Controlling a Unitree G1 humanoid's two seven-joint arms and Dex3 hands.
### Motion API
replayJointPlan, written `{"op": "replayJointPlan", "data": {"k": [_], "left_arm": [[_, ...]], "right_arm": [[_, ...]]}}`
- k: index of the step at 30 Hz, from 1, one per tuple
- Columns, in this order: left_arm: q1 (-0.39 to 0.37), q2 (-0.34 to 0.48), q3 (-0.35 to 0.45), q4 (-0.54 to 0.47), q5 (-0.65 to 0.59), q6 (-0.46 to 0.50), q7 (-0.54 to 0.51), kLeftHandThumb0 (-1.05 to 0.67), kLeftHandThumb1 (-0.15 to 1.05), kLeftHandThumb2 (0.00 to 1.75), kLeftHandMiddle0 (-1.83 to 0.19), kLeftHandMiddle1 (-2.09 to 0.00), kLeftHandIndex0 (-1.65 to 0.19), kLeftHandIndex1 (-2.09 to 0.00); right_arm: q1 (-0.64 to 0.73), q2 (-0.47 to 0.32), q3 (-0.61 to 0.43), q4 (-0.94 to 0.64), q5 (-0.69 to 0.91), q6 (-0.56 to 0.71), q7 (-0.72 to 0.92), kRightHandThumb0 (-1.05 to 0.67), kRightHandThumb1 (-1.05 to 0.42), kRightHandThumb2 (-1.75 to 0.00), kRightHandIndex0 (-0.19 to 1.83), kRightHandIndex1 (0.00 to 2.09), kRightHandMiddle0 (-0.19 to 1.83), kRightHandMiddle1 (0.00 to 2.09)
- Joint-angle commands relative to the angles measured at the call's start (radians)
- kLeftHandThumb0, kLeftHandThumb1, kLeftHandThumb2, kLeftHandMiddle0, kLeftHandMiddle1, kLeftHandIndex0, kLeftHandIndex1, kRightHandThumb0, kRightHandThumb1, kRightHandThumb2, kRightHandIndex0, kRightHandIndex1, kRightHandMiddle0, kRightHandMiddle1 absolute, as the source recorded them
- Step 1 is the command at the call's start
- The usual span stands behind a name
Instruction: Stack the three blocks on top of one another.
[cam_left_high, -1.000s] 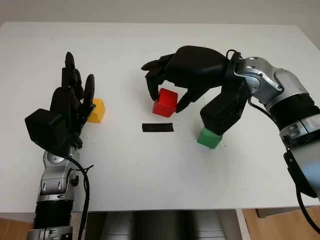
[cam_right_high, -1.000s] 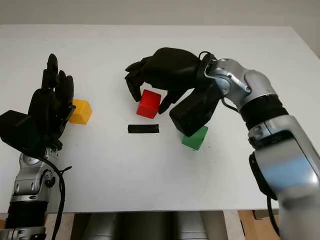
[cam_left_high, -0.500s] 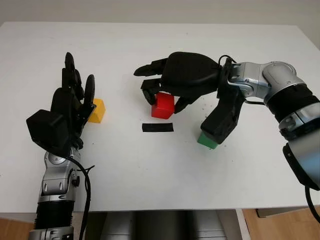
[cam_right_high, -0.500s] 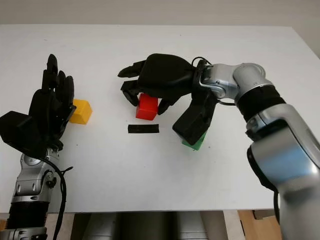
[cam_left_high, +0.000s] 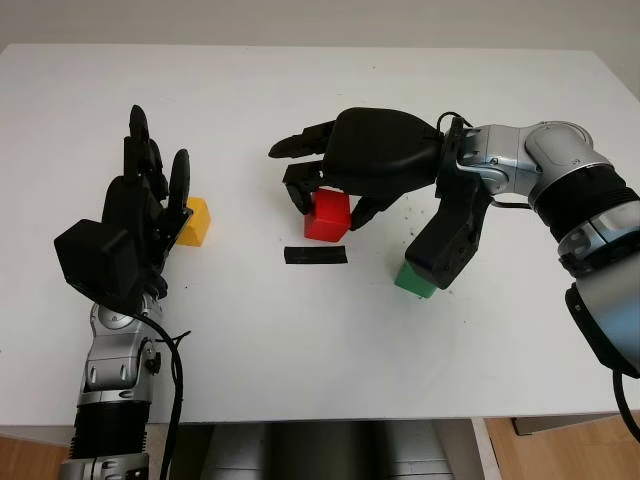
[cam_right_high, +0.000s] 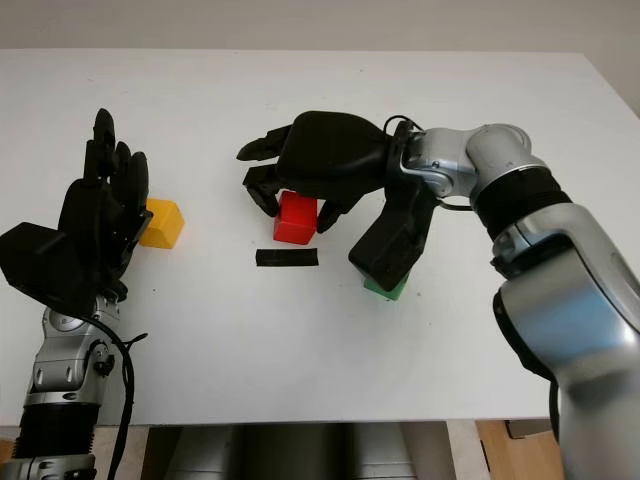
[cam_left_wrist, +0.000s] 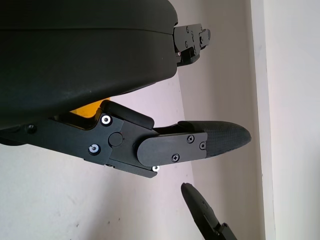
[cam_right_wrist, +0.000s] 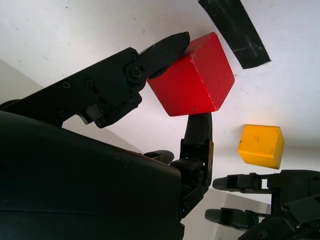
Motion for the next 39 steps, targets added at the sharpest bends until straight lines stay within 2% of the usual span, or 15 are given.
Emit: {"op": "replayJointPlan", "data": {"k": [1, 14, 39], "left_arm": [[0.018, 0.000, -0.003, -0.021, 0.004, -0.001, 0.001, -0.72, 1.05, 0.52, 0.19, -0.05, 0.16, -0.05], [0.020, -0.013, -0.001, -0.025, -0.006, -0.001, 0.003, -0.71, 1.05, 0.51, 0.19, -0.05, 0.16, -0.06], [0.038, -0.028, -0.001, -0.045, -0.010, 0.003, 0.016, -0.72, 1.05, 0.47, 0.18, -0.05, 0.13, -0.06]], "right_arm": [[-0.008, 0.009, 0.001, 0.004, 0.020, -0.006, 0.020, -0.44, -0.91, -0.06, 0.33, 0.05, 0.47, 1.45], [0.008, 0.045, -0.021, 0.012, 0.149, 0.001, 0.212, -0.44, -0.93, -0.06, 0.32, 0.05, 0.47, 1.43], [0.002, 0.065, 0.038, 0.026, 0.041, 0.010, 0.072, -0.46, -0.93, -0.06, 0.34, 0.06, 0.47, 1.49]]}}
